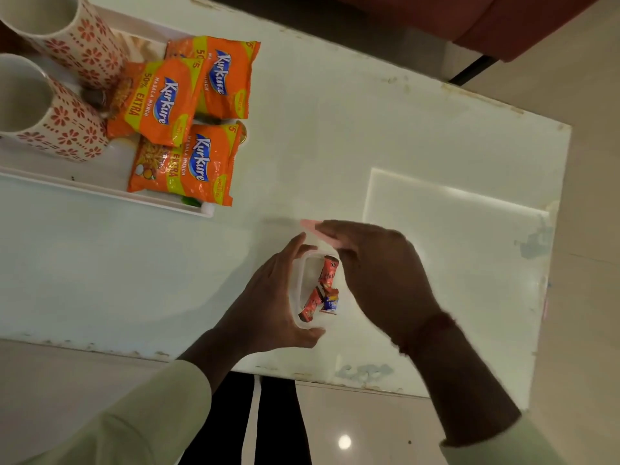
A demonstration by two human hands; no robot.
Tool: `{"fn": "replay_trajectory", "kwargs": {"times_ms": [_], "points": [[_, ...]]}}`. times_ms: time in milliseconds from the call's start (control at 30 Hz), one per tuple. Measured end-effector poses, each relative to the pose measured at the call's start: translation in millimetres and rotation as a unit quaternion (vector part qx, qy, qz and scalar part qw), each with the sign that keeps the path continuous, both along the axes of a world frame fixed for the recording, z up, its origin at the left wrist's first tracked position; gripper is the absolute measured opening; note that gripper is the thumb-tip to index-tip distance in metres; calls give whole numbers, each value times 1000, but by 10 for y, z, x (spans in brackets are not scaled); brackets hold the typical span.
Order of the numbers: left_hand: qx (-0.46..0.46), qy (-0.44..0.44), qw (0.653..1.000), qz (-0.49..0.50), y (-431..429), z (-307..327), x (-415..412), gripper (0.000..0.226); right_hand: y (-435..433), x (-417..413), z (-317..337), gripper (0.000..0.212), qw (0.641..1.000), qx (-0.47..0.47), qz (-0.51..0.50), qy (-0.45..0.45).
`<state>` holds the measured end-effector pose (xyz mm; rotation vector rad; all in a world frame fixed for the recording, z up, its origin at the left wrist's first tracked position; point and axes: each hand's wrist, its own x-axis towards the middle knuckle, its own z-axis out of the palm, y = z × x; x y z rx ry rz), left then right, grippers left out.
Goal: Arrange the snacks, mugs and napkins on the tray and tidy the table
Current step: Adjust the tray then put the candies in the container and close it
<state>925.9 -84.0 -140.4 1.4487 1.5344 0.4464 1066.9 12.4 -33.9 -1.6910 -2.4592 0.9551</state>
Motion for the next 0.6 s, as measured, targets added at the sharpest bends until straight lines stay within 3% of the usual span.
{"fn": "replay_trajectory", "kwargs": {"times_ms": [167,333,600], "points": [[10,-10,1000,-5,0,1,15,119,-482,3,34,53,997,42,34,-55],[18,-8,1000,5,-4,18,13,130,-776,-33,18,52,989,106,33,-99],[15,-40,999,-10,-22,2,-2,115,-1027,-52,-63,59,985,121,12,-123]]}}
